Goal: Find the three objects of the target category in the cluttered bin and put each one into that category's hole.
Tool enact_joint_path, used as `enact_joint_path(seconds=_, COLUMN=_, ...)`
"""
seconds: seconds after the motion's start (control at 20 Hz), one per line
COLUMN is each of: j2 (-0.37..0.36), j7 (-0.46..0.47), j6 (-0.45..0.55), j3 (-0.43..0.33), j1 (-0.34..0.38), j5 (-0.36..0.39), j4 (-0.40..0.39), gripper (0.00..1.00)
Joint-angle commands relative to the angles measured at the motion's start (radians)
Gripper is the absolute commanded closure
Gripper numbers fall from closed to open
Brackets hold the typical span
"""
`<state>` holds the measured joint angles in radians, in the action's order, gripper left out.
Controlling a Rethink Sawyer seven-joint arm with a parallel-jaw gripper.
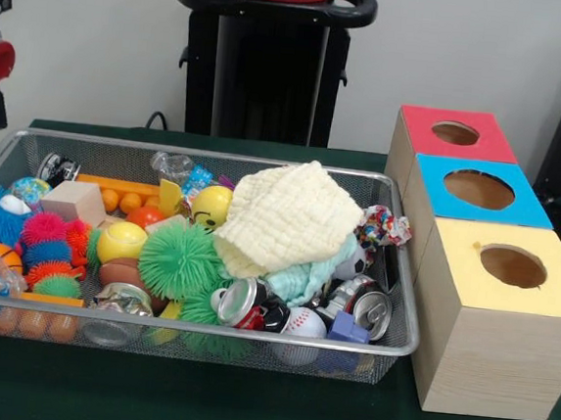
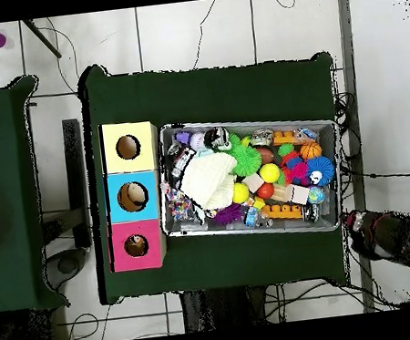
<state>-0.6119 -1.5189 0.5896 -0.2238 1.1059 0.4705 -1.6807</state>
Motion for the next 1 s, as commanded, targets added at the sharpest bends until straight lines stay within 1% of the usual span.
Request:
enact_joint_path(seconds=0.05, j2=0.081, j7=0.106, j6=0.075, j3=-0.098, j1=-0.048, j5=0.028, j4=0.074, gripper=0.0)
enact_joint_path(seconds=0.3, j2=0.091, j7=0.062, j6=0.027, j3=-0.101, j1=-0.049, j5=0.011, j4=0.063, gripper=0.0)
enact_joint_path(seconds=0.35, j2=0.098, j7=0.059, j6=0.023, j3=-0.102, j1=-0.052, j5=0.012, j4=0.072, gripper=0.0)
enact_joint_path(seconds=0.5, j2=0.167, j7=0.065, j6=0.013, j3=-0.122, j1=-0.055, j5=0.006, j4=0.129, gripper=0.0)
enact_joint_path(seconds=0.6, j2=0.192, j7=0.058, j6=0.008, j3=-0.128, j1=-0.06, j5=0.001, j4=0.149, gripper=0.0)
enact_joint_path(seconds=0.8, j2=0.217, j7=0.027, j6=-0.016, j3=-0.131, j1=-0.077, j5=-0.005, j4=0.162, gripper=0.0)
enact_joint_path(seconds=1.0, j2=0.242, j7=0.017, j6=-0.028, j3=-0.137, j1=-0.082, j5=-0.01, j4=0.179, gripper=0.0)
